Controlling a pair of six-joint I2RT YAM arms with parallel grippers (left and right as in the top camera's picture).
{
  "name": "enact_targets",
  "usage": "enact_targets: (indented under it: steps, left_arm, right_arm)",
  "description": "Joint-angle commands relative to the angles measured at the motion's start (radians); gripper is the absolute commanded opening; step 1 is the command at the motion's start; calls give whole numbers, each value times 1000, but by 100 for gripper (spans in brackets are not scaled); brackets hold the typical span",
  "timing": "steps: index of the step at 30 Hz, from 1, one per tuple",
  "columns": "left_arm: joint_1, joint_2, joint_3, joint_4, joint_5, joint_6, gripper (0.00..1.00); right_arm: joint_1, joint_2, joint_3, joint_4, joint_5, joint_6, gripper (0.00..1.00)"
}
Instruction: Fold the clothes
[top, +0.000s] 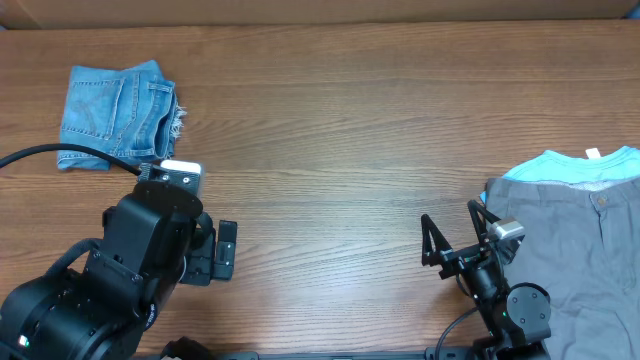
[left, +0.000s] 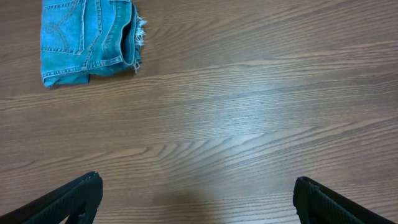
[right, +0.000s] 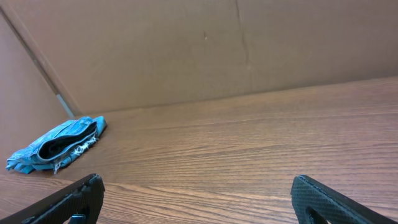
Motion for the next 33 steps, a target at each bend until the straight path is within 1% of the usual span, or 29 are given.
enact_targets:
  steps: [1,5,7,9,11,13,16,18,27,33]
  left_arm:
    - [-5,-2,13,2,-18,-13,100]
    - [16,-3,9,15,-24,20,100]
    - [50,-13,-17,82,-25,23,100]
    - [101,-38,-73,203,-21,35,100]
    - [151,-76,-160,364,14,64,100]
    - [190,-124,-268,521,100,130,100]
    - [224,-210,-449,744,217,217,100]
    - [235,-276,-572,870,263,256,100]
    - [285,-560,-1013,1225,330,275,100]
    - [312,-784,-1257,1377,354,275,100]
  right_arm:
    - [-6,-7,-11,6,-5,-7,100]
    - [-6,-7,-11,6,-6,-7,100]
    - [-6,-7,-11,5,-5,-7,100]
    - [-6,-7,-11,6,-6,-7,100]
    - [-6,-7,-11,6,-5,-7,100]
    - [-6,-7,-11,6,-6,-7,100]
    - [-6,-7,-11,6,-6,-7,100]
    - [-6,-7,-11,6,-5,-7,100]
    - [-6,-7,-11,6,-6,-7,100]
    - [-6,-7,-11,6,-6,-7,100]
